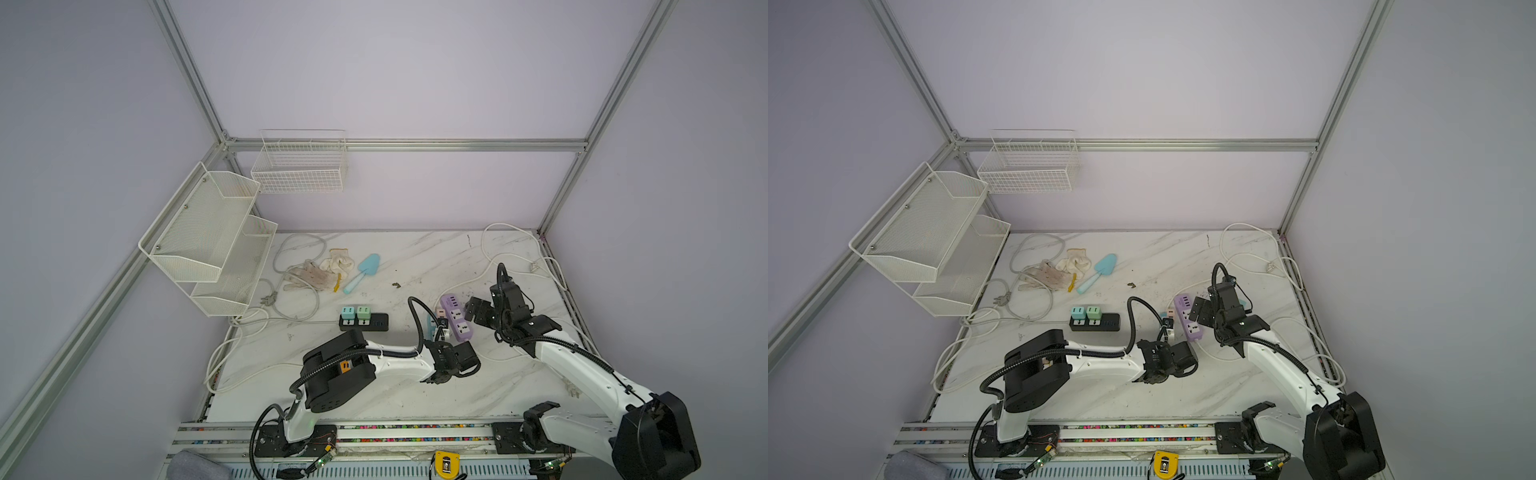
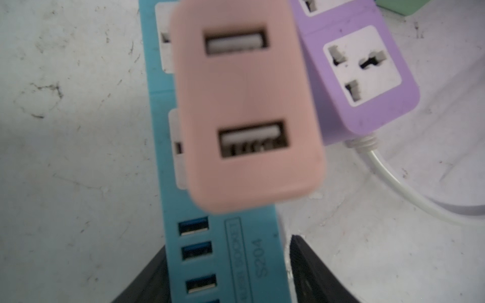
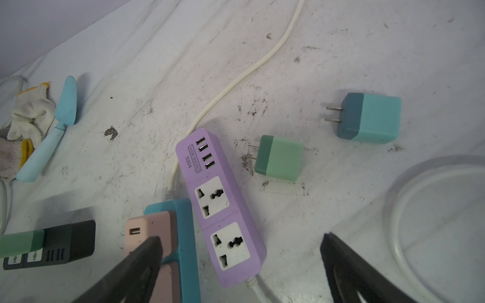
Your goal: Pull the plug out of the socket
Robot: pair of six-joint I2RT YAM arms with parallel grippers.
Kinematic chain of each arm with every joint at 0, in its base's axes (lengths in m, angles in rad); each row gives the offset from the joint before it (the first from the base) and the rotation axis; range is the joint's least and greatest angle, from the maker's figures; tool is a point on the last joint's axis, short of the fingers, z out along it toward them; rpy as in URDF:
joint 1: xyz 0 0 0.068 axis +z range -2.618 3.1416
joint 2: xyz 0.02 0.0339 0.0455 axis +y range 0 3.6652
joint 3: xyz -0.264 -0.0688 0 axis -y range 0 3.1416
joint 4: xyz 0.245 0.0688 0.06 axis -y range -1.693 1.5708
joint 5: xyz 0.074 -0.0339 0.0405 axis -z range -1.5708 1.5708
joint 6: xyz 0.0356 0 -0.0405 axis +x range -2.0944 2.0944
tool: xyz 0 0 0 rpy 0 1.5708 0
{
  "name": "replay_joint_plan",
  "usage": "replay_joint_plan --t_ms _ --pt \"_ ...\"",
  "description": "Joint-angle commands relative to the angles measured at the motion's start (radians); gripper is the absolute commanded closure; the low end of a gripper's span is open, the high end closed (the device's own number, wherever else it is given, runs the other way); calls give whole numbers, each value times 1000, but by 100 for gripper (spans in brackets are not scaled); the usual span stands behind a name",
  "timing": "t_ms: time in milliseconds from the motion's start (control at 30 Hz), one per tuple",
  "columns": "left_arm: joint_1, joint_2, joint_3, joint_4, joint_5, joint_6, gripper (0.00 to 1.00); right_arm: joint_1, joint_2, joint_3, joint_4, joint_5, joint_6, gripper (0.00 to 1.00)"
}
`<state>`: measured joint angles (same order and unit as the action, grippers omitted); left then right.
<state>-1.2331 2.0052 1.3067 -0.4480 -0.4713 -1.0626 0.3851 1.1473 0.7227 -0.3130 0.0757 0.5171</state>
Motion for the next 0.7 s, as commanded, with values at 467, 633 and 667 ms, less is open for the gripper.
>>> replay_joint_plan --t_ms 467,633,667 --pt "-3 -333 -227 198 -43 39 26 21 33 110 -143 -26 -56 3" --pt "45 -403 -294 231 -21 94 28 97 58 138 -187 32 -28 3" --pt "63 -409 -315 260 7 101 29 114 64 144 -196 45 -21 3"
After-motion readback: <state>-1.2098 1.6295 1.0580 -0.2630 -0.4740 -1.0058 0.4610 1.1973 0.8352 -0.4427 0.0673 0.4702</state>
